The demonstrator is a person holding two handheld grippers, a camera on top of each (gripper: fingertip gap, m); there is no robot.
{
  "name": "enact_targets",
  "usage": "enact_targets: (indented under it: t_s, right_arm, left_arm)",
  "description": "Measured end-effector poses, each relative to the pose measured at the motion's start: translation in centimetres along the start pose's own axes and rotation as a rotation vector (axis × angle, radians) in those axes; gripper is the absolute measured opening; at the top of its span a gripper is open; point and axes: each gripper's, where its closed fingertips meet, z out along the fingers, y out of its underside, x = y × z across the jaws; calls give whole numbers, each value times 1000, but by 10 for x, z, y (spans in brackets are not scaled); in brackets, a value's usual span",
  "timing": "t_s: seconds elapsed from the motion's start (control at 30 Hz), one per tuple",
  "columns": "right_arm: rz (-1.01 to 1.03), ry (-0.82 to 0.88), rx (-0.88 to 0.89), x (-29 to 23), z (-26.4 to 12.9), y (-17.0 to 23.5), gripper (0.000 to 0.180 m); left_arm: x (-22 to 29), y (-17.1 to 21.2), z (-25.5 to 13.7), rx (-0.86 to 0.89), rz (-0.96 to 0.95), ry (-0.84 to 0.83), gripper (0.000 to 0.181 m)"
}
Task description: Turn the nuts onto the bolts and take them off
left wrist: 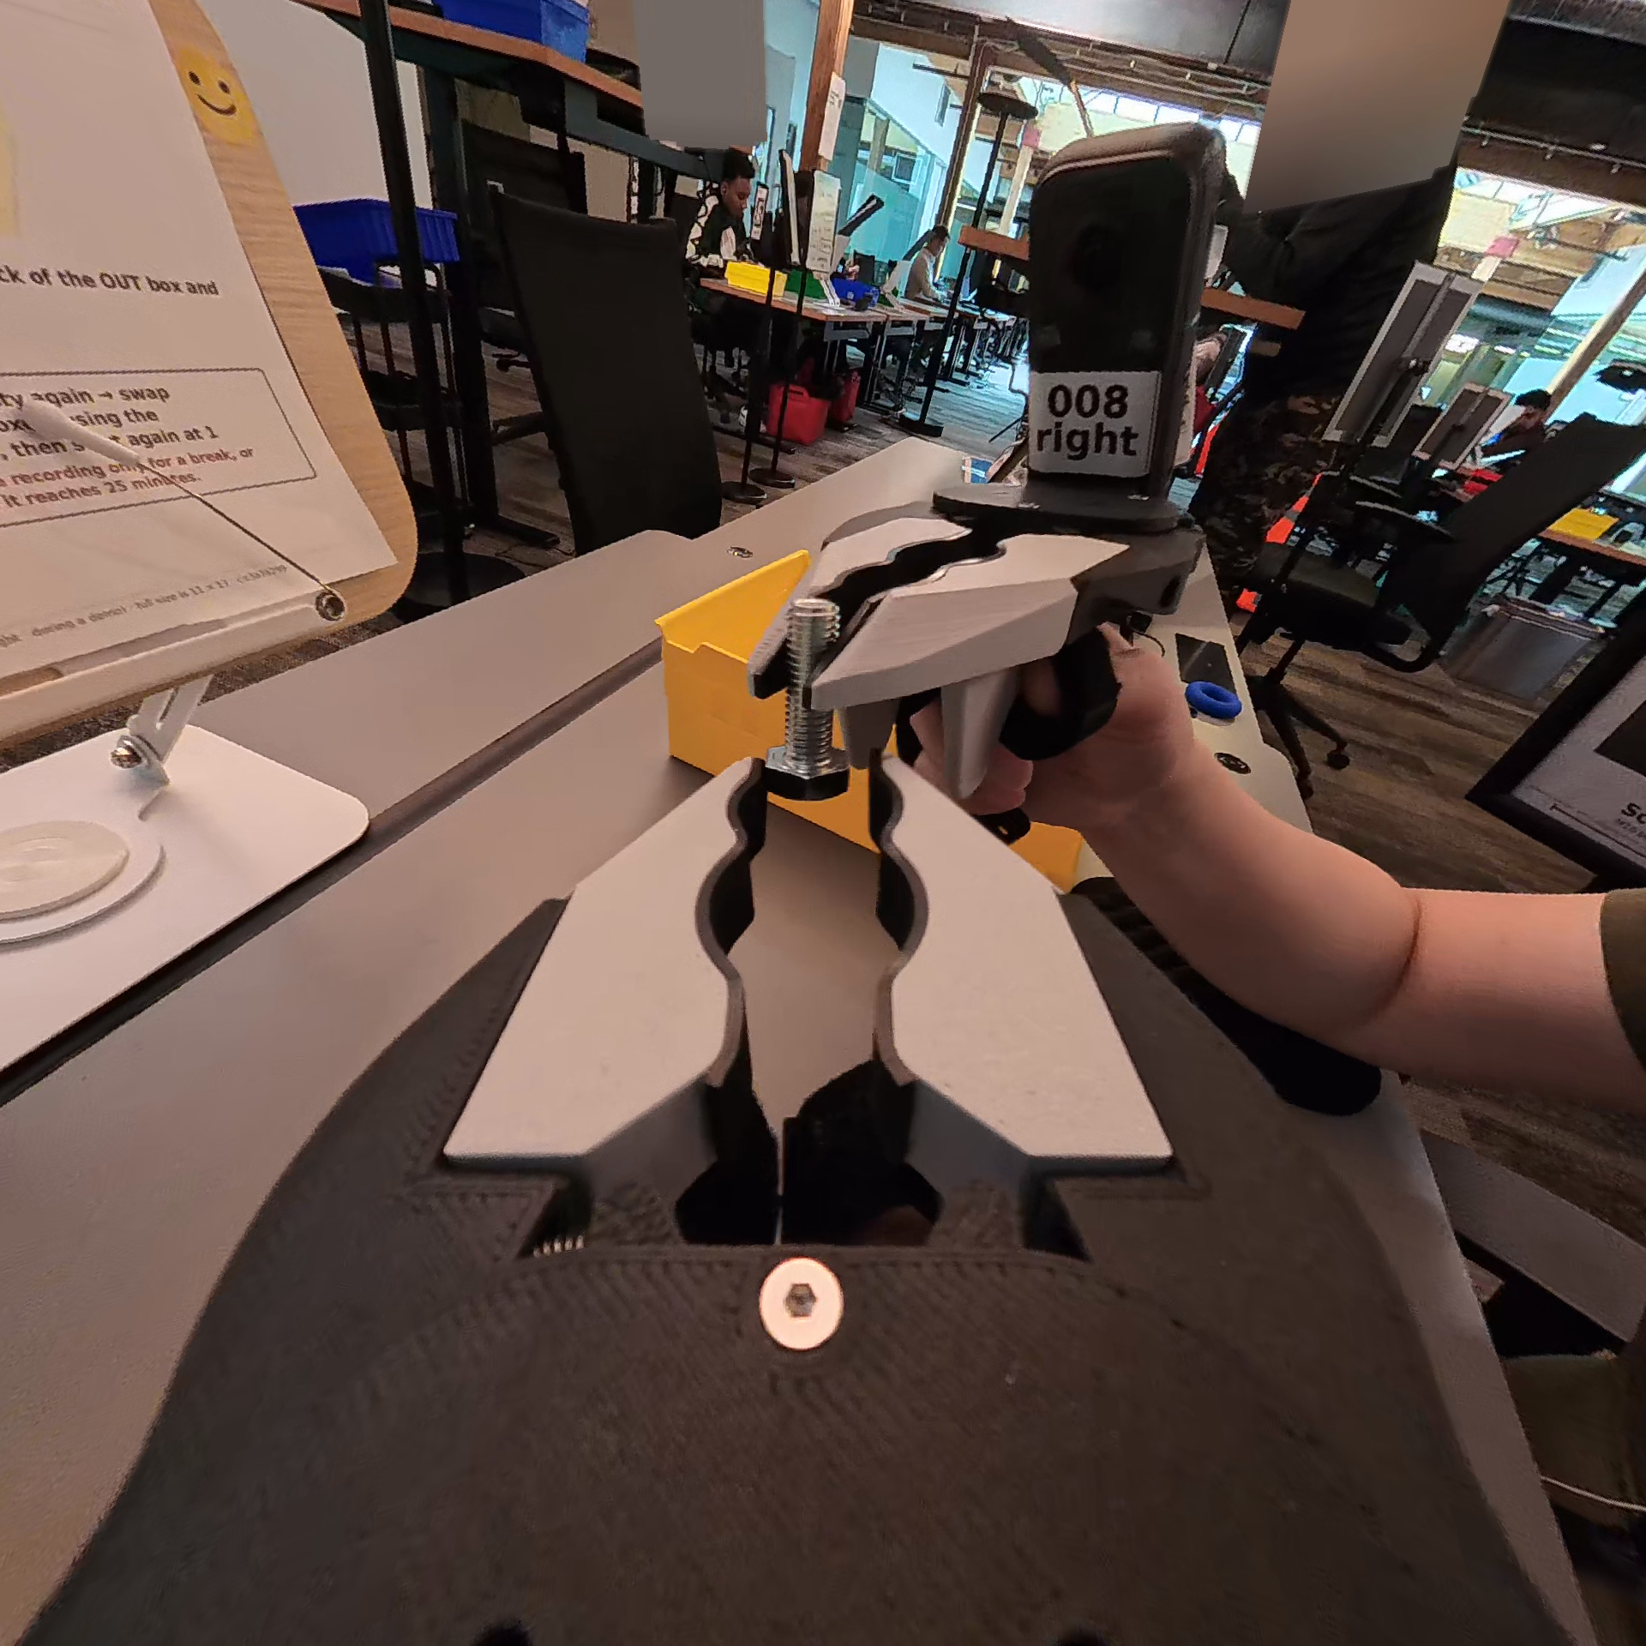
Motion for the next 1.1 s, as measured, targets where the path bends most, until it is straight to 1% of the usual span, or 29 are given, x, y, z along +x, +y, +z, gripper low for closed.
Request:
enact_targets:
  t_s: [0.07,0.2,0.5,0.6,0.7,0.77,0.83,0.87,0.97,1.1]
  right_arm:
    - [0,3,1,0,0,0,8]
    - [-1,6,-8,0,1,1,8]
    - [-17,-15,1,-4,0,-3,9]
    - [-46,-21,10,-7,-4,-9,25]
    - [-71,-12,18,-4,-13,-15,30]
    - [-112,-23,10,-4,-20,-18,30]
    - [-226,-149,-73,-19,-26,-2,35]
    - [-245,-187,-149,-23,-28,12,38]
    - [-284,-248,-494,-24,-34,77,40]
    - [-420,-278,-918,-15,-40,166,41]
  left_arm:
    - [-3,1,-1,-6,21,-23,16]
    - [-3,-2,-1,11,39,-33,19]
    - [0,-3,-3,13,37,-15,16]
    - [2,-6,-4,37,10,12,16]
    - [2,-8,-6,51,-14,30,16]
    - [-2,-11,-10,59,-13,16,16]
    - [-6,-18,-17,73,-7,0,16]
    - [-8,-22,-22,82,1,-10,16]
    - [-13,-36,-39,105,25,-42,16]
    - [-20,-49,-59,133,37,-74,16]
